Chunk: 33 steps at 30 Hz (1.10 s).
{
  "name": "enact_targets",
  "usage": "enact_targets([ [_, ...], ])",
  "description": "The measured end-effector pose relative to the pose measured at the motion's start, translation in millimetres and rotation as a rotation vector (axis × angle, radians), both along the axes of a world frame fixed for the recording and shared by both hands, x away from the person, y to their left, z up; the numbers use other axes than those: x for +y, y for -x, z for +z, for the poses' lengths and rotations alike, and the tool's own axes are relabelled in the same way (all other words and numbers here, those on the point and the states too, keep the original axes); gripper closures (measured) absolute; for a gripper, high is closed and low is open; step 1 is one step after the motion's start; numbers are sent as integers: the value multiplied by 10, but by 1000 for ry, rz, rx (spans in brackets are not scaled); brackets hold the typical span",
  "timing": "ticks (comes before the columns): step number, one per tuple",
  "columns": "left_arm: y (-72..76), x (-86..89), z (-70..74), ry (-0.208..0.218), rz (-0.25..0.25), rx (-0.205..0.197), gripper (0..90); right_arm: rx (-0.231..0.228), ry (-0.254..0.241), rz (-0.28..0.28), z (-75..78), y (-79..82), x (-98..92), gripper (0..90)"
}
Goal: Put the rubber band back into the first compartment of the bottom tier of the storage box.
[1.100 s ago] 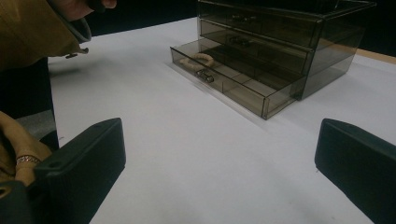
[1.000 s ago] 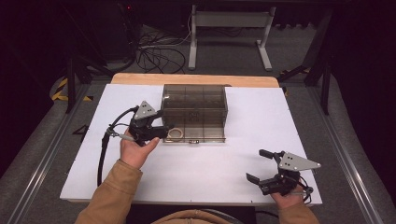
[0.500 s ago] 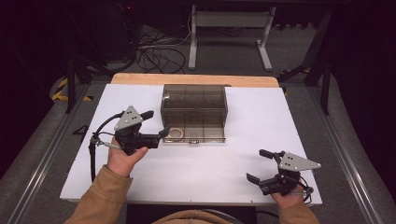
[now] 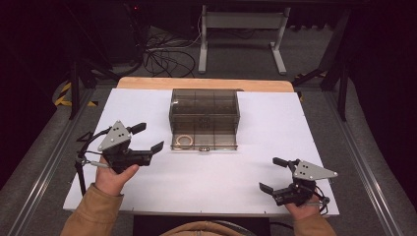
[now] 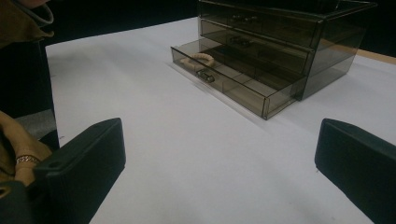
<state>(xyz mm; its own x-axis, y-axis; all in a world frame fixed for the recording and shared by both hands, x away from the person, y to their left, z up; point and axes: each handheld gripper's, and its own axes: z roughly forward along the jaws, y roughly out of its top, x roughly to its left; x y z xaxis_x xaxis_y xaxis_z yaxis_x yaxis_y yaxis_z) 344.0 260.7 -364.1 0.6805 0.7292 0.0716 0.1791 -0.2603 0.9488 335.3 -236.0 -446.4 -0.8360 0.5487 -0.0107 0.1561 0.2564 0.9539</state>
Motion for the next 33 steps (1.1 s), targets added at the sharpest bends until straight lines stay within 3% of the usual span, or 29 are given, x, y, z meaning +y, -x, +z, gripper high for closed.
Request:
enact_targets([
  [10,176,221,-216,21,3,-14,161,-6,2,2,2,1,9,21],
  [15,208,320,-334,34,10,-13,159,-5,3,2,-1,0,13,21],
  [20,249,394,-444,20,25,-19,152,-4,1,0,-1,0,10,21],
  [24,278,459,-526,43,33,-13,149,-3,3,0,-2,-2,12,21],
  [33,306,571,-721,34,47,-8,150,-4,6,0,-3,-6,15,19],
])
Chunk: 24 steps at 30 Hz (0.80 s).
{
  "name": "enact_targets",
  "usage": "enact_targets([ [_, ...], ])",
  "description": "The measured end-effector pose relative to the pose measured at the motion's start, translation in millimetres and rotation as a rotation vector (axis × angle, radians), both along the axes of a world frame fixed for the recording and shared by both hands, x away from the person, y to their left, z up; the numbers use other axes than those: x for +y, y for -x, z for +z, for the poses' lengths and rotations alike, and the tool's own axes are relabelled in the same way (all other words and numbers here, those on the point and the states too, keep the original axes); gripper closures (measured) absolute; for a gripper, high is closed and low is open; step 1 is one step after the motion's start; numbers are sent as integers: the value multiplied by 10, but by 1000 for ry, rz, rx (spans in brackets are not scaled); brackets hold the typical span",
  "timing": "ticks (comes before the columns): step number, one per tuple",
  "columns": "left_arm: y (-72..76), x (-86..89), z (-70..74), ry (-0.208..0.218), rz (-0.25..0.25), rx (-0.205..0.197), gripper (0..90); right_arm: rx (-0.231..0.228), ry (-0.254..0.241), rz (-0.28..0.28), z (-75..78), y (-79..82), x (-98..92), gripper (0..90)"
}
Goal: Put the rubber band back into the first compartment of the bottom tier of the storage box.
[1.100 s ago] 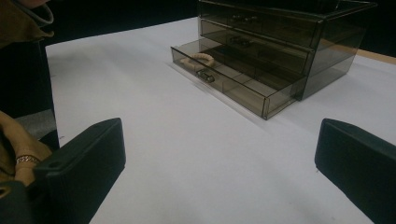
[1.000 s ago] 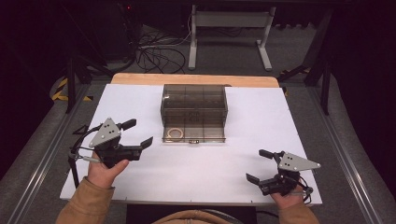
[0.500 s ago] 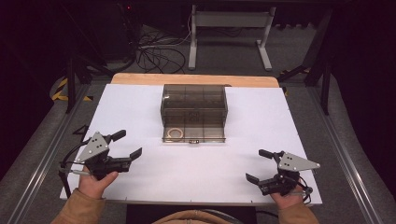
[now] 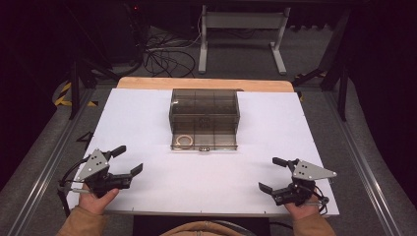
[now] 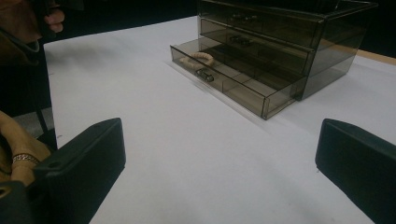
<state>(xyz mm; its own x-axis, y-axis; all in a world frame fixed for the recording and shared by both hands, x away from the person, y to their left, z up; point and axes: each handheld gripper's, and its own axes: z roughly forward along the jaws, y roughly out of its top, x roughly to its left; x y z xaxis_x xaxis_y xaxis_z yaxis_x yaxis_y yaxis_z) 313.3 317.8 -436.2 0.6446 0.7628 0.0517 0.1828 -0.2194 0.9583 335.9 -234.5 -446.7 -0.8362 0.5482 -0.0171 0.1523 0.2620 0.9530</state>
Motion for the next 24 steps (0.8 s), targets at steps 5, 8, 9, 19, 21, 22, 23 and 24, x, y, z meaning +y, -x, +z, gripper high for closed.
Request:
enact_targets([
  [5,42,80,-126,34,2,21,150,3,1,-2,-4,-5,-4,18],
  [8,72,96,-163,-5,-3,1,154,5,0,-3,-11,-14,-8,17],
  [9,80,97,-179,-6,-7,-3,155,8,0,-4,-11,-14,-8,16],
  [19,88,96,-155,14,13,28,130,13,8,-9,-14,-18,-7,15],
  [21,89,100,-152,20,16,30,129,14,7,-9,-13,-20,-9,16],
  [22,91,100,-151,27,17,32,129,15,8,-10,-13,-20,-10,16],
  [23,93,101,-148,33,19,33,128,16,8,-10,-13,-20,-10,16],
  [24,95,102,-147,43,19,35,127,17,10,-11,-13,-20,-10,16],
])
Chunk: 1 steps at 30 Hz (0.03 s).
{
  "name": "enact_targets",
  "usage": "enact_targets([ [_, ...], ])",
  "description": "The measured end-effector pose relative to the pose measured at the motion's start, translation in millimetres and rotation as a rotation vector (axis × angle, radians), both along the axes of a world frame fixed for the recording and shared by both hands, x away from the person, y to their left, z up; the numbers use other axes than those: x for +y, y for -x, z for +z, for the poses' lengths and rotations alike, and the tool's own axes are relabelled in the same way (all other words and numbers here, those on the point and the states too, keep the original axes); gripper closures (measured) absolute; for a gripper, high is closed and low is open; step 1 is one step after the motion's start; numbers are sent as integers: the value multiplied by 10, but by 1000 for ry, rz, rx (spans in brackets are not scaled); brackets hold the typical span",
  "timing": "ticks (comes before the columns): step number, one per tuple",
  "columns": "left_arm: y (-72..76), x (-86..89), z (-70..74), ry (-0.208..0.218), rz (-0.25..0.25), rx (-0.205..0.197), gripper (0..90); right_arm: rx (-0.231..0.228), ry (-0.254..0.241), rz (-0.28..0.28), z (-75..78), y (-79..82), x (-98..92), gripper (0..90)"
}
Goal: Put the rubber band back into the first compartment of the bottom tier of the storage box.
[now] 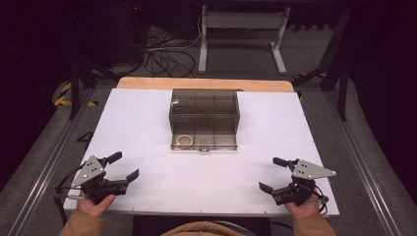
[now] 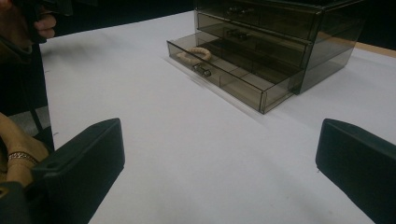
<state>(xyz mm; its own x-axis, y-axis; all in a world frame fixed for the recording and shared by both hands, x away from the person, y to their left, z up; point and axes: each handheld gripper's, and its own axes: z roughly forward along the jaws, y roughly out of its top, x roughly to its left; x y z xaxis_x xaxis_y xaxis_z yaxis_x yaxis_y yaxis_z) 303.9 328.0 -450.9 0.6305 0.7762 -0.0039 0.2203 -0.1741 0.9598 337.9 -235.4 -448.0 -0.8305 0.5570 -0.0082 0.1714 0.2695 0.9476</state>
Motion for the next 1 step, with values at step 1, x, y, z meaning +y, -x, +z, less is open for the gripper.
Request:
enact_targets([
  [1,2,0,3,2,5,2,125,1,2,-1,1,2,-1,16],
])
